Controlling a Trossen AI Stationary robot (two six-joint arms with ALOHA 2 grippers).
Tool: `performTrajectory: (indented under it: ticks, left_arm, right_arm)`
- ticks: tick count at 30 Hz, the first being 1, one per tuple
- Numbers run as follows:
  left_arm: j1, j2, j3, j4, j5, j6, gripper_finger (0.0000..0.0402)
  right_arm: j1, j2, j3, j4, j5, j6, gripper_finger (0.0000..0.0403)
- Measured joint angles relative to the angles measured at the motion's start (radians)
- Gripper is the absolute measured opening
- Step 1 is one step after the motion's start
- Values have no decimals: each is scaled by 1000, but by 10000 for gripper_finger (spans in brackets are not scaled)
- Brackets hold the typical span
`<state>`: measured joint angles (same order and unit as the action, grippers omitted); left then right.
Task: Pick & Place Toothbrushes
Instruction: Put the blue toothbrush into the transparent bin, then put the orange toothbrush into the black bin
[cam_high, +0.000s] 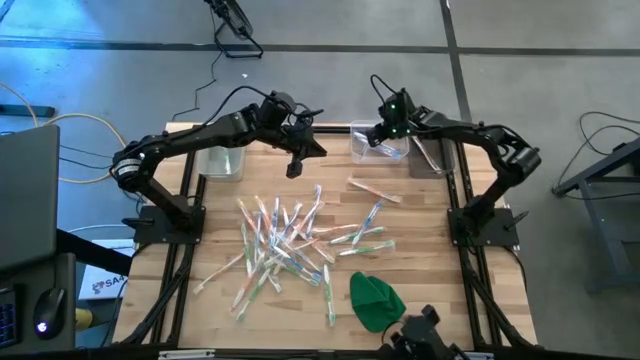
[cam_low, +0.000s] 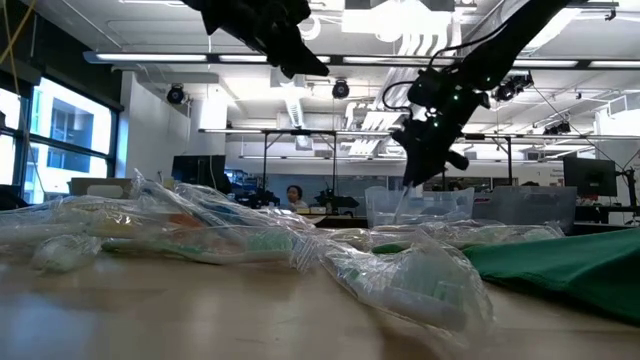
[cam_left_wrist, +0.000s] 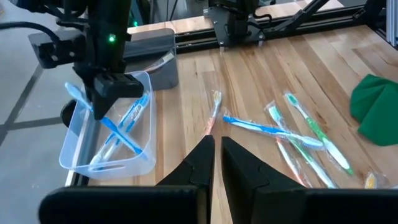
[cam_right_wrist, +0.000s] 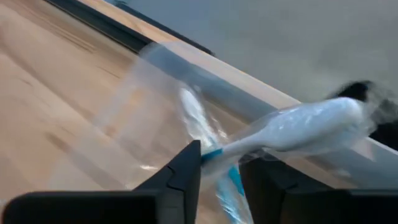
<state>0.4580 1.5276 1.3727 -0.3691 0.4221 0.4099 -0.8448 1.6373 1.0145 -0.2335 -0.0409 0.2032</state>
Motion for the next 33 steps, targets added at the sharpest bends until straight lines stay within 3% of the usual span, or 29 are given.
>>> performTrajectory:
  ticks: [8,18,26,33]
  left_arm:
    - [0,0,0,0,-3,2,22]
    - [0,0,0,2,-5,3,22]
    - [0,0,0,0,-5,-22,22]
    - [0,0,0,10,-33,-23,22]
  right_arm:
    - [1,-82,0,-98,127,-52,121]
    - [25,-189,0,-170,192,-209,115]
    - [110,-313,0,-152,110,-278,92]
    - [197,-427,0,-145,14,-329,44]
